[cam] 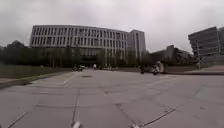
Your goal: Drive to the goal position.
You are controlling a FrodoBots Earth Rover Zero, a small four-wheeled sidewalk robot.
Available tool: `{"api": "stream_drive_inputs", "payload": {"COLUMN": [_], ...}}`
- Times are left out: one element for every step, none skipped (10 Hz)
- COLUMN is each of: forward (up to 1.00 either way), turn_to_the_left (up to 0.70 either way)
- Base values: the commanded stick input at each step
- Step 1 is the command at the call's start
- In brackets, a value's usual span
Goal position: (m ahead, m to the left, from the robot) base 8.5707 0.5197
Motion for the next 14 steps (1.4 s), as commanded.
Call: {"api": "stream_drive_inputs", "payload": {"forward": [0.7,0.7,0.7,0.7,0.7,0.7,0.7,0.7,0.7,0.7,0.7,0.7,0.7,0.7], "turn_to_the_left": [0.0,0.0,0.0,0.0,0.0,0.0,0.0,0.0,0.0,0.0,0.0,0.0,0.0,0.0]}}
